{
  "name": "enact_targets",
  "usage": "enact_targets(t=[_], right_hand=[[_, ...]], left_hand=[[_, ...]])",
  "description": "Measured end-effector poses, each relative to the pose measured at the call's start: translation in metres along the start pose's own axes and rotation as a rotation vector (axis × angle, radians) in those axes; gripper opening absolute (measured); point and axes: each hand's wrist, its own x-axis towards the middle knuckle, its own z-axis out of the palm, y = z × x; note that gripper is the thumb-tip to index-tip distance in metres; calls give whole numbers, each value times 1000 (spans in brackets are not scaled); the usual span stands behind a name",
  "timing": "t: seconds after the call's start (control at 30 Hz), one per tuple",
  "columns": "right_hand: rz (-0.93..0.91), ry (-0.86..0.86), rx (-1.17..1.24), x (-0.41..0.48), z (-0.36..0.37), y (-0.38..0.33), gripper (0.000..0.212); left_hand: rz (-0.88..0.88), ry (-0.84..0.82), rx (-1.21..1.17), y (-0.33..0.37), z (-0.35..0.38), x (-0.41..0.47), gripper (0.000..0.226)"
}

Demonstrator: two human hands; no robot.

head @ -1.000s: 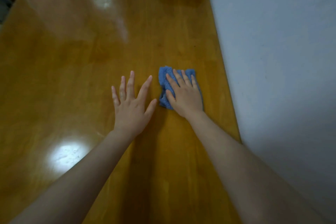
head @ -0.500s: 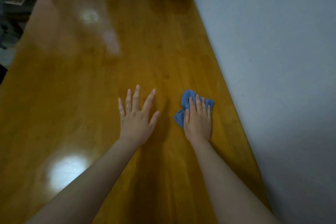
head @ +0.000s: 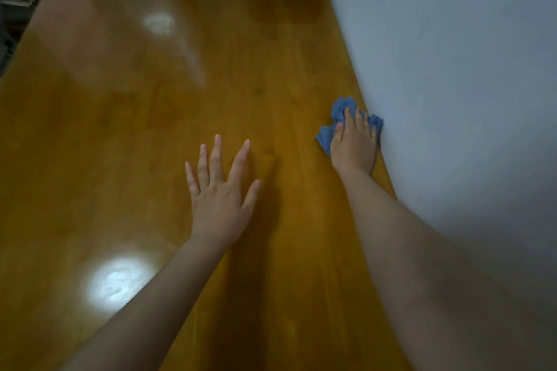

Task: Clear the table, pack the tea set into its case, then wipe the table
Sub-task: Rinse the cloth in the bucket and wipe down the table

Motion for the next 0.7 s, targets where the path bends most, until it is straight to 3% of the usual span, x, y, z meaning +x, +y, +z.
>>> enact_targets(t=[0.4,0.7], right_hand=[[-102,-102,58,101,7,-30,48],[-327,-190,15,91,7,-37,46]], left_hand=[[14,-14,60,13,24,59,63],[-74,-28,16,1,29,53,61]])
